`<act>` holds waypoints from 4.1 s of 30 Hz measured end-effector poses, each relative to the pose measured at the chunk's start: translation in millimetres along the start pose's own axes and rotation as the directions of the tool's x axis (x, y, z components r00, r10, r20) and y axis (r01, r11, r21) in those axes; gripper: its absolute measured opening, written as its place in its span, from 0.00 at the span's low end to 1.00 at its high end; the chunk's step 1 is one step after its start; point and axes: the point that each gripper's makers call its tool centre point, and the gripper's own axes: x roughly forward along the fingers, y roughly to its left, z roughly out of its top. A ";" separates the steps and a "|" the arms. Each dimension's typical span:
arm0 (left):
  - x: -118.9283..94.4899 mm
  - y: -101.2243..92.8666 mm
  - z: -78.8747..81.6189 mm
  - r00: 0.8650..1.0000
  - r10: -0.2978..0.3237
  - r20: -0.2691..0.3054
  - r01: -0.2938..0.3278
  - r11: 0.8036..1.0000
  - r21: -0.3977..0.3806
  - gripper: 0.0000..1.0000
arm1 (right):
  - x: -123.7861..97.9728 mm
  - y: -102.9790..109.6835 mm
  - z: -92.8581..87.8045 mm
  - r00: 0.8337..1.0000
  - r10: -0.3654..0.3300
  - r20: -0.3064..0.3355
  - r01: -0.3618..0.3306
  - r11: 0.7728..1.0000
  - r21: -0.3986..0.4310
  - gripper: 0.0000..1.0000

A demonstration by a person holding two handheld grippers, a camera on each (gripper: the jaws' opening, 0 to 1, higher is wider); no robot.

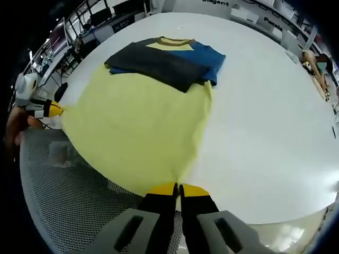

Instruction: Fold the garment on the visible template until the final outline fits inside the template.

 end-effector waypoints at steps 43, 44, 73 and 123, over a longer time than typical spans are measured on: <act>9.5 94.5 239.5 0.918 0.113 0.380 -0.105 0.994 -0.040 0.04 | -19.0 -63.6 229.6 0.878 0.051 0.476 -0.189 0.950 0.247 0.00; 12.8 97.4 242.4 0.919 0.115 0.378 -0.107 0.993 -0.043 0.04 | -17.6 -65.8 233.0 0.876 0.048 0.480 -0.194 0.946 0.259 0.00; 134.2 148.0 254.7 0.957 0.150 0.247 -0.146 0.989 -0.038 0.04 | 97.0 -113.4 258.2 0.944 -0.036 0.328 -0.068 0.951 0.301 0.00; 160.3 129.8 254.1 0.957 0.002 0.289 -0.160 0.835 0.527 0.17 | 127.3 -108.5 260.8 0.932 0.047 0.359 0.178 0.804 -0.567 0.21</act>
